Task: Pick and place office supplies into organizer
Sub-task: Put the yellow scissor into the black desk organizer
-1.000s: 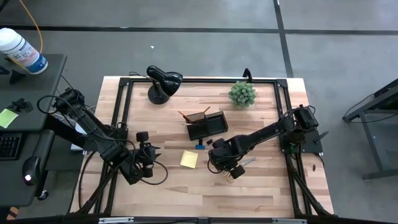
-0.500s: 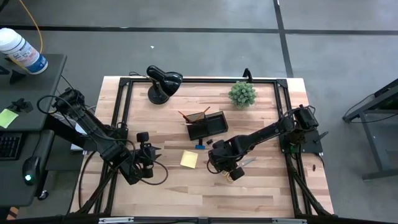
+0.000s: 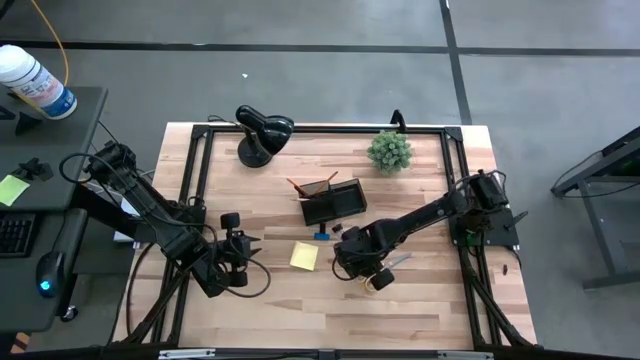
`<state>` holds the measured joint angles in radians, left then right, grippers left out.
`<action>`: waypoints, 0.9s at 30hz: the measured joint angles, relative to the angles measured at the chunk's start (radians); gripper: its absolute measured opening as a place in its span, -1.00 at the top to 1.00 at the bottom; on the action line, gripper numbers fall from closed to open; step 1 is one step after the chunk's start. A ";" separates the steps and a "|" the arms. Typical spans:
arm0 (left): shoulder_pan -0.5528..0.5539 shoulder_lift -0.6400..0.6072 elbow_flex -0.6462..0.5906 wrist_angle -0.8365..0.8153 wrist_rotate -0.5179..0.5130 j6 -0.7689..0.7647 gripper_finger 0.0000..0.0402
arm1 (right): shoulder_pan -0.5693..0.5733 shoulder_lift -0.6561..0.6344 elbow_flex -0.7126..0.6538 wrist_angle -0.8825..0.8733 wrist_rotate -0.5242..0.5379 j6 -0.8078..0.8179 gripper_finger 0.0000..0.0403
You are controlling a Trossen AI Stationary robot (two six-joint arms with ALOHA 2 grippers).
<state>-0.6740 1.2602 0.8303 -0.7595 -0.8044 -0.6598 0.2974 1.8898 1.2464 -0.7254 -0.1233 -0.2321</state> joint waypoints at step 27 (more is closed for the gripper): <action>0.000 0.000 0.000 0.001 -0.009 0.000 0.50 | 0.100 0.073 0.011 0.006 0.145 -0.001 0.89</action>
<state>-0.6743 1.2598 0.8307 -0.7589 -0.8131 -0.6594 0.3973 1.9625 1.2578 -0.7191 0.0215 -0.2334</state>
